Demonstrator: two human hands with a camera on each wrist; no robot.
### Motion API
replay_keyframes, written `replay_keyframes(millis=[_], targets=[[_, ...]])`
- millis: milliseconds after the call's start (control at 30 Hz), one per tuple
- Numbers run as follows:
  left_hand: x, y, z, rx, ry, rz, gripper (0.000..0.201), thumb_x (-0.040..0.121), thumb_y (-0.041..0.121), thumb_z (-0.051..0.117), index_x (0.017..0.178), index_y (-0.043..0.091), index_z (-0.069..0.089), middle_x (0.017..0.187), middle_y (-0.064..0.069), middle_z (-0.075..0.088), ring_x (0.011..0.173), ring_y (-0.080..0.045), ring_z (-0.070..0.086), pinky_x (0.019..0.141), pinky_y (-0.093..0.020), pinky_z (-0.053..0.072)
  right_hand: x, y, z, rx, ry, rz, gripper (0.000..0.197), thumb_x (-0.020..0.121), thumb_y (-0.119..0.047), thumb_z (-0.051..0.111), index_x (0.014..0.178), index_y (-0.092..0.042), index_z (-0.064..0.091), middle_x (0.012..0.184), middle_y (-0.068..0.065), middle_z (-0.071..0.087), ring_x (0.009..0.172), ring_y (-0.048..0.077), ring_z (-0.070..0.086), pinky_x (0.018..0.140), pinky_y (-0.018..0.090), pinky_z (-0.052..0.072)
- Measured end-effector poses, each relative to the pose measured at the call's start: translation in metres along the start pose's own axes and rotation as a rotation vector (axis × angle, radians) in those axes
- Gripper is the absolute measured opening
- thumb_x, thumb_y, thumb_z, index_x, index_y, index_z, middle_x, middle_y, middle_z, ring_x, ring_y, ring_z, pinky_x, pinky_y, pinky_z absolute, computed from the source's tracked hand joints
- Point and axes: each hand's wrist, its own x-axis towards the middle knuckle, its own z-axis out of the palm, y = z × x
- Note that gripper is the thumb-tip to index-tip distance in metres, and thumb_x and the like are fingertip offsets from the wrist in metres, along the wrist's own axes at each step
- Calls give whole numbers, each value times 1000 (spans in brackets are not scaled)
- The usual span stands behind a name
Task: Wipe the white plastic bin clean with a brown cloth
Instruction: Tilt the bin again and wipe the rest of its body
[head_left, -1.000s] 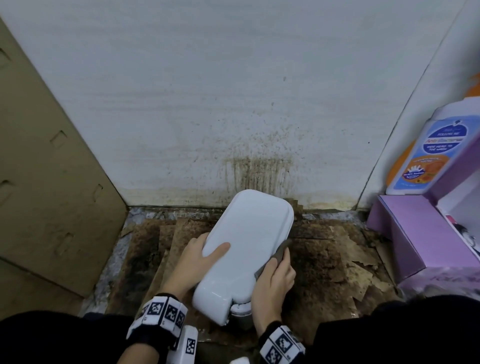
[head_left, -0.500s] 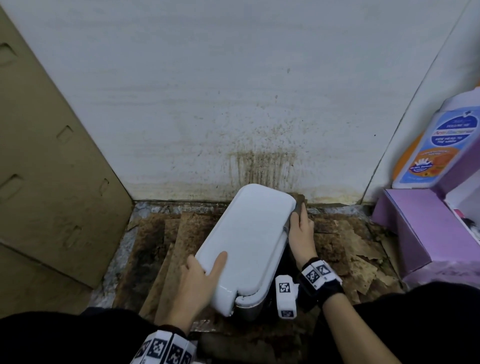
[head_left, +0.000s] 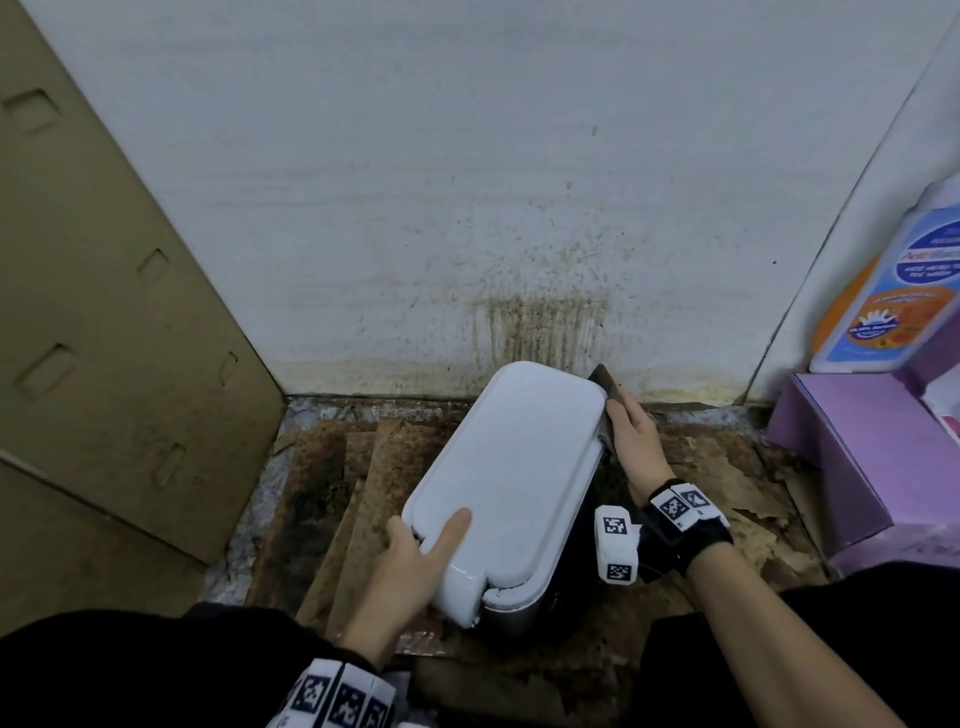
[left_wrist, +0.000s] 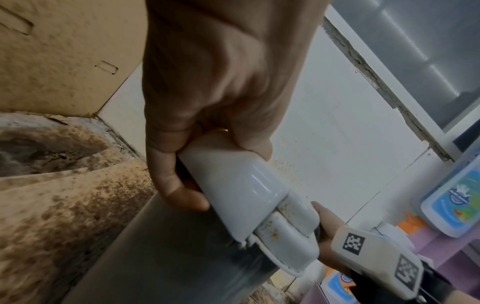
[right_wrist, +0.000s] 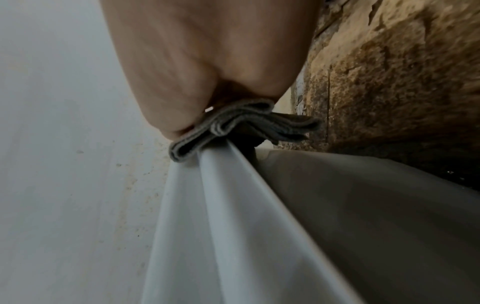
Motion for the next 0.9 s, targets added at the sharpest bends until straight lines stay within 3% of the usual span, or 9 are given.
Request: replay_keyframes(millis=[67, 200, 300, 367, 467, 567, 700, 800, 900], targets=[[-2, 1, -2, 10, -10, 17, 65, 83, 70, 65, 112, 17, 44, 110, 5, 57, 100, -10, 58, 86, -37, 51, -3, 2, 3, 23, 24, -14, 43, 108, -26, 42, 150, -29, 46, 150, -6, 51, 134, 17, 52, 108, 39, 46], [-6, 11, -9, 76, 3, 62, 59, 86, 66, 65, 114, 18, 47, 108, 8, 60, 93, -2, 56, 72, -25, 45, -15, 3, 2, 100, 111, -27, 41, 108, -23, 42, 148, -28, 47, 149, -4, 52, 135, 17, 51, 110, 39, 45], [2, 12, -21, 116, -29, 106, 61, 80, 74, 66, 115, 26, 51, 110, 10, 63, 97, -6, 62, 89, -35, 53, -29, 12, 2, 150, 221, -43, 38, 106, -26, 45, 141, -38, 54, 141, -7, 60, 130, 16, 56, 110, 44, 47], [11, 12, -31, 142, -63, 130, 65, 75, 81, 66, 117, 32, 54, 113, 13, 65, 102, -8, 64, 94, -41, 54, -41, 19, 5, 164, 310, -41, 40, 103, -34, 46, 143, -36, 53, 144, -10, 57, 134, 15, 53, 113, 48, 44], [24, 17, -45, 169, -99, 169, 77, 67, 91, 62, 125, 42, 53, 121, 19, 64, 109, -9, 65, 95, -43, 56, -58, 22, 13, 169, 432, -63, 43, 106, -32, 43, 149, -30, 46, 151, -9, 48, 139, 10, 43, 118, 40, 37], [35, 24, -52, 223, -143, 174, 73, 73, 87, 60, 133, 48, 46, 129, 16, 60, 113, -11, 63, 97, -43, 55, -76, 25, 21, 102, 533, -106, 43, 108, -29, 40, 151, -25, 44, 150, -2, 47, 133, 10, 42, 110, 30, 33], [39, 26, -51, 280, -183, 179, 66, 79, 83, 56, 136, 54, 40, 129, 15, 59, 111, -13, 62, 92, -41, 54, -87, 37, 26, -15, 634, -110, 44, 108, -27, 38, 152, -22, 42, 152, 8, 45, 141, 27, 38, 117, 43, 32], [35, 26, -48, 253, -172, 182, 63, 82, 80, 55, 137, 55, 38, 128, 16, 58, 108, -12, 61, 87, -37, 52, -85, 37, 27, -39, 637, -108, 44, 108, -28, 37, 151, -23, 42, 151, 8, 45, 142, 29, 37, 117, 48, 30], [32, 20, -42, 210, -81, 151, 60, 80, 83, 56, 131, 55, 42, 124, 14, 61, 108, -14, 62, 92, -43, 54, -82, 30, 26, -33, 598, -101, 44, 108, -27, 36, 151, -25, 44, 149, 6, 46, 141, 26, 36, 117, 45, 29]])
